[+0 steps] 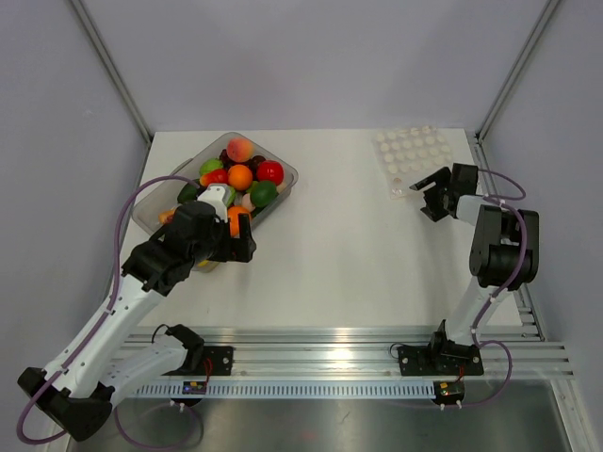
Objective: Place the food in the zip-top bag and seal the zipper
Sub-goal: Pick up the zipper food storage bag at the center of the board.
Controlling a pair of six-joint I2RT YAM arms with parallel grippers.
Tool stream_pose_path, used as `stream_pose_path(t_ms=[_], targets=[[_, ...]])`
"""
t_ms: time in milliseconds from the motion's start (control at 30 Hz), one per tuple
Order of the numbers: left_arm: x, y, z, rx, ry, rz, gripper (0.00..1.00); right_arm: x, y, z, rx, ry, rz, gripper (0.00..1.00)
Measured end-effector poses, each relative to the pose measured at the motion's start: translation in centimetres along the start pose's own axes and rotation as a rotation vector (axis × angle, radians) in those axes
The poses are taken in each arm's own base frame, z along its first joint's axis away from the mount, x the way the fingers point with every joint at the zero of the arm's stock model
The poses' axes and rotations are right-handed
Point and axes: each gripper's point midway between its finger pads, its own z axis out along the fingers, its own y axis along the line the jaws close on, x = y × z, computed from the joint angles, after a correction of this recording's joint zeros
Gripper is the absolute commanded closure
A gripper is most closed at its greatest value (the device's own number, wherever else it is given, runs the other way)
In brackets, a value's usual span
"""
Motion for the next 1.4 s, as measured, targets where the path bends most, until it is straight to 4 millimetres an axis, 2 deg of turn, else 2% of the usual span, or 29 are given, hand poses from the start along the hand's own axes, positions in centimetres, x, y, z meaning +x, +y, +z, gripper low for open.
stream_pose_path(t_ms=[600, 700, 733, 767, 800, 833, 1000, 1100, 1200, 1300, 1400], targets=[[0.1, 0.1, 0.0, -0.006, 0.002, 0.01, 0.01, -1.1, 1.1, 3.9, -0.094, -0.045, 0.125, 0.42], [0.1, 0.2, 0.0, -0.006, 0.002, 0.012, 0.01, -1.1, 1.0, 4.4, -0.1, -0.047, 0.135, 0.55], [0.1, 0.2, 0.0, -0.007, 0.003, 0.012, 0.01, -1.1, 1.0, 4.5, -0.099, -0.045, 0.14, 0.68], [0.1, 0.2, 0.1, -0.007, 0.004, 0.012, 0.01, -1.1, 0.9, 4.7, -0.099, -0.045, 0.142, 0.77], [0.1, 0.2, 0.1, -0.007, 0.004, 0.012, 0.01, -1.1, 0.9, 4.9, -0.099, -0.043, 0.15, 0.97], [0.1, 0.2, 0.1, -0.007, 0.004, 0.012, 0.01, -1.1, 0.9, 5.0, -0.1, -0.043, 0.151, 1.0], [0.3, 0.4, 0.2, -0.017, 0.007, 0.02, 0.01, -1.0, 1.4, 4.9, -0.124, -0.033, 0.159, 1.0], [0.4, 0.6, 0.3, -0.027, 0.014, 0.029, 0.01, -0.6, 1.6, 3.8, -0.133, -0.026, 0.145, 1.0], [0.4, 1.0, 0.6, -0.05, 0.019, 0.037, 0.01, 0.3, 2.0, 1.1, -0.147, -0.02, 0.112, 1.0], [0.4, 1.4, 1.4, -0.083, 0.039, 0.045, 0.01, 1.8, 3.2, -2.9, -0.18, -0.021, 0.049, 1.0], [0.0, 1.2, 1.9, -0.087, 0.047, 0.049, 0.01, 4.6, 4.6, -6.9, -0.231, -0.008, -0.032, 1.0]])
